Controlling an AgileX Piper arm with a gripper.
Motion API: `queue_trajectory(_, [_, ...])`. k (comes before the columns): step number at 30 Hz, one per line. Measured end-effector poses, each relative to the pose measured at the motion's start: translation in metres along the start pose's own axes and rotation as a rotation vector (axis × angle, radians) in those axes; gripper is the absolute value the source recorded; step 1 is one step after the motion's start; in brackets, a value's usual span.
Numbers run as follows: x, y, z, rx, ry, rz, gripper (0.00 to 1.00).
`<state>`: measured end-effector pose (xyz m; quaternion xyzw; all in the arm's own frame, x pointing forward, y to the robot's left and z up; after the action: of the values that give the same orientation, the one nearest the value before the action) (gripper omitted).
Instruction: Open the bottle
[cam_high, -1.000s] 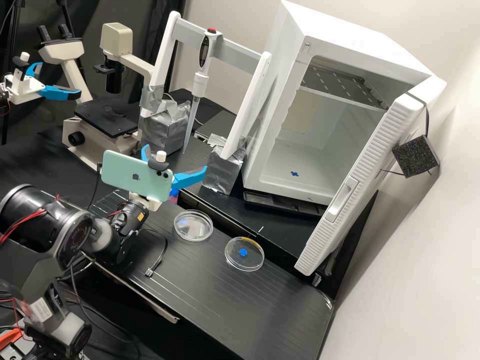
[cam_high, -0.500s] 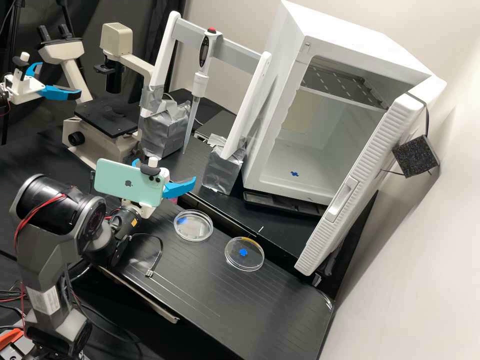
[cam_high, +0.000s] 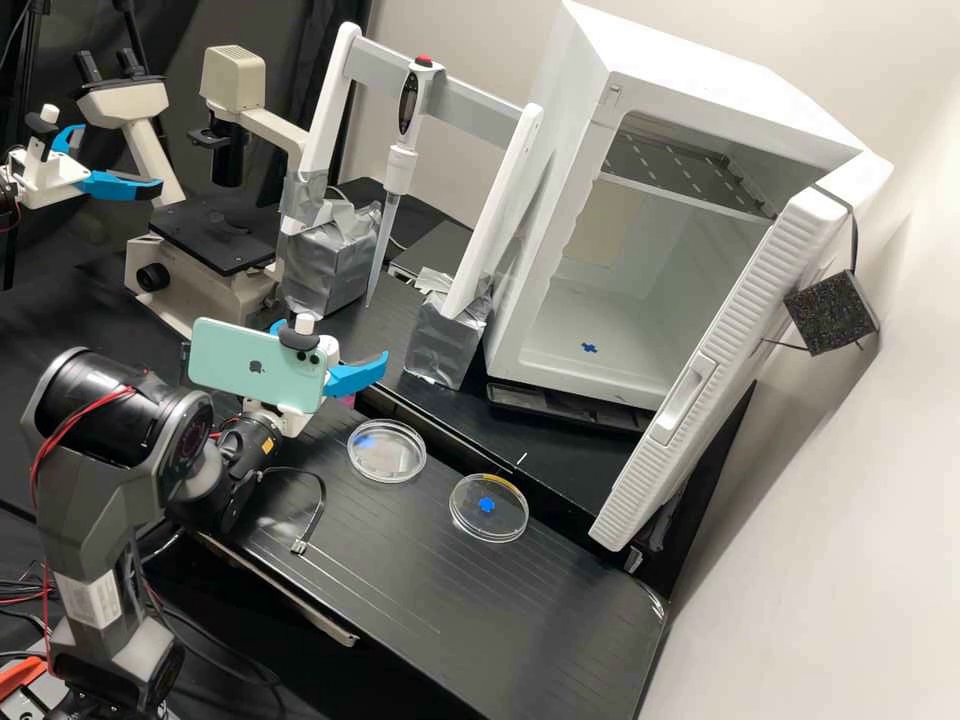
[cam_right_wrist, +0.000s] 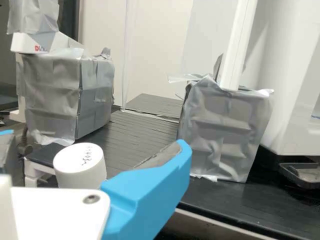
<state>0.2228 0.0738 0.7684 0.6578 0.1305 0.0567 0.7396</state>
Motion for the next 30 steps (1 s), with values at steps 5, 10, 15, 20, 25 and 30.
queue_trajectory(5, [0.0018,-0.0015,-0.0003,-0.013,0.002,-0.005,0.00])
queue_trajectory(10, [0.0017,-0.0031,-0.0024,-0.020,0.011,-0.012,0.00])
queue_trajectory(15, [0.0015,-0.0052,-0.0052,-0.029,0.023,-0.022,0.00])
queue_trajectory(20, [0.0013,-0.0069,-0.0075,-0.039,0.033,-0.029,0.00])
queue_trajectory(25, [0.0013,-0.0071,-0.0077,-0.041,0.034,-0.029,0.00])
queue_trajectory(30, [0.0013,-0.0071,-0.0077,-0.041,0.034,-0.029,0.00])
